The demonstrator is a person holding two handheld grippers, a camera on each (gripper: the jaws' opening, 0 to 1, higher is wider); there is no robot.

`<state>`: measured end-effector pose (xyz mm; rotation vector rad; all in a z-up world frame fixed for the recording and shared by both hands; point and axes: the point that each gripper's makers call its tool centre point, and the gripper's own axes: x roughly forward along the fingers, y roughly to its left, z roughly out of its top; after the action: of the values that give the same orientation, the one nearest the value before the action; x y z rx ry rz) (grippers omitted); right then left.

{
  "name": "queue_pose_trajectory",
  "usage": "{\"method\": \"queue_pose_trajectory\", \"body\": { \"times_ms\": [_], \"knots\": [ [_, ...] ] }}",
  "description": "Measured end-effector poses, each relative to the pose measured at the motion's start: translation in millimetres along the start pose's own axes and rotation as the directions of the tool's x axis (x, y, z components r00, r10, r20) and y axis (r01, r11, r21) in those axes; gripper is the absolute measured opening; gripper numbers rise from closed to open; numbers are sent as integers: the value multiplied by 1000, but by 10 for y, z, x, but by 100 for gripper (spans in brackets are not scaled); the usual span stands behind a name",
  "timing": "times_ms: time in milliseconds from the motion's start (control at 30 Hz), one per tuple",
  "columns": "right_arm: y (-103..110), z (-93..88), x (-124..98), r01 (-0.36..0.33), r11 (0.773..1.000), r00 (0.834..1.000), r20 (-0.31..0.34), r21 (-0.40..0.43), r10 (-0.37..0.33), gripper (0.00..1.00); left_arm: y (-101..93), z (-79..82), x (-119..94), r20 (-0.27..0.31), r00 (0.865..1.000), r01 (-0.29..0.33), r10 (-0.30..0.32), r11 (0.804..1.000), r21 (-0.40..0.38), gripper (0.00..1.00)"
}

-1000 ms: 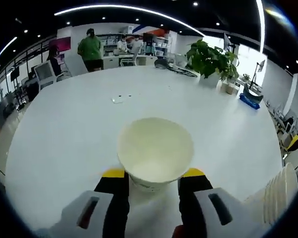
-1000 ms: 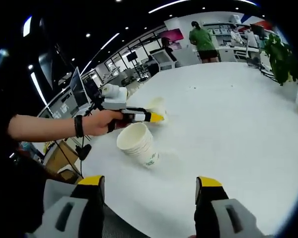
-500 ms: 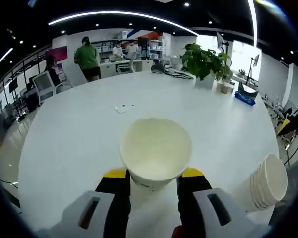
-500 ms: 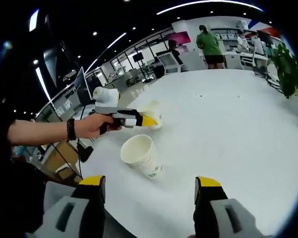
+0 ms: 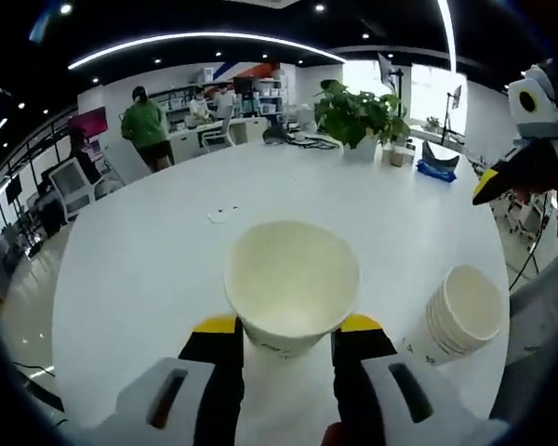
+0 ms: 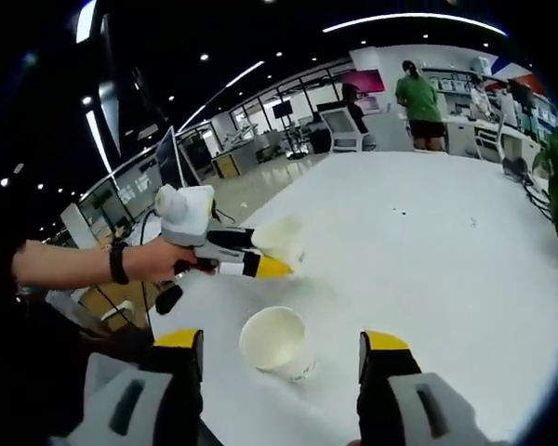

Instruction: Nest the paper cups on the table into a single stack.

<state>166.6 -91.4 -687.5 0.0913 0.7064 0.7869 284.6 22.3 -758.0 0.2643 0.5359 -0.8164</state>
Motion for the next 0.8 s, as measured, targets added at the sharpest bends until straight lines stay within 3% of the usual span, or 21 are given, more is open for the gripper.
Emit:
{"method": "queue_pose_trajectory", "body": {
  "times_ms": [267,633,800],
  "knots": [
    [138,347,172,-29,997,1000,-10,-66,28,60,-174,37,-226,-4,999,32,-32,998,58,35],
    [480,588,573,-90,985,994,-80,-146,79,54,-342,46,-324,14,997,78,-79,995,63,35],
    [631,607,713,-114,979,987,-127,-167,94,49,-456,65,-385,9,996,84,-85,991,103,35]
  ]
}}
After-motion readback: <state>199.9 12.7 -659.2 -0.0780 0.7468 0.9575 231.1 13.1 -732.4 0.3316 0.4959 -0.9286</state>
